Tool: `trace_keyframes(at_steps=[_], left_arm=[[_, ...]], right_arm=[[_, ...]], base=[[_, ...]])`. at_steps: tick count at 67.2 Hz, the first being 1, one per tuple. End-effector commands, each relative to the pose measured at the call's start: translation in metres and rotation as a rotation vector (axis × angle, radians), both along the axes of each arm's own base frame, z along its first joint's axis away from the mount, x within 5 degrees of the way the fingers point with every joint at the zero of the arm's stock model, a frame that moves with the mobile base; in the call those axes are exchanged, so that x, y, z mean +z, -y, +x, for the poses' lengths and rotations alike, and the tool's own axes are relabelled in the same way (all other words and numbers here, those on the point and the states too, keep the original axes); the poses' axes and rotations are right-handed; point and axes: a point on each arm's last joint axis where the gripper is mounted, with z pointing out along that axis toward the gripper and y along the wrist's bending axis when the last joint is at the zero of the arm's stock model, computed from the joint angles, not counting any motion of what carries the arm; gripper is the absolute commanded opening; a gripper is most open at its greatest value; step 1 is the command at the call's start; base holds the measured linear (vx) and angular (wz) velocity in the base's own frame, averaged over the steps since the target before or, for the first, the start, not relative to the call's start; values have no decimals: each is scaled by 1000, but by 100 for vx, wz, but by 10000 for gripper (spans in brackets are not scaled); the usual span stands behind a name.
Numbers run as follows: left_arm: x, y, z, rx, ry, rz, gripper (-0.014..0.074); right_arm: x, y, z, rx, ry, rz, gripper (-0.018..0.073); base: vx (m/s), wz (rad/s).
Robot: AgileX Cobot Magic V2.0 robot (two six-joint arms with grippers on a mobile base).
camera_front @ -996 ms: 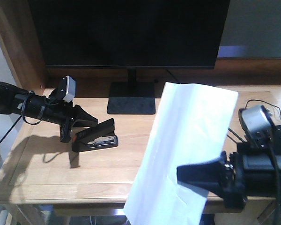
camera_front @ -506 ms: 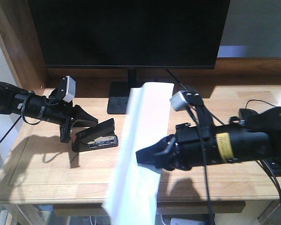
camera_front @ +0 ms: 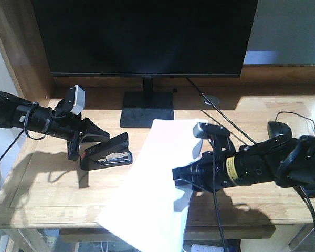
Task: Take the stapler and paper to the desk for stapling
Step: 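Bring the right gripper with the white paper down over the desk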
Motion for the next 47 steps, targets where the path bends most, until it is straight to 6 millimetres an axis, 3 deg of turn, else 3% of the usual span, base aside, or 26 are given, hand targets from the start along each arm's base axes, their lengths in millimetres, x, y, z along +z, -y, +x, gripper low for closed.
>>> trace_keyframes(at_steps=[1,23,47], left_arm=[[38,6,0,-10,73,-73,-8],[38,6,0,-10,73,-73,-8],[38,6,0,-10,73,-73,-8]], right_arm=[[10,0,7,-3,48,-4,-5],[11,1,16,-42,82,-28,-5],[-4,-5,29,-62,22,-18,-5]], base=[[0,0],[0,0],[0,0]])
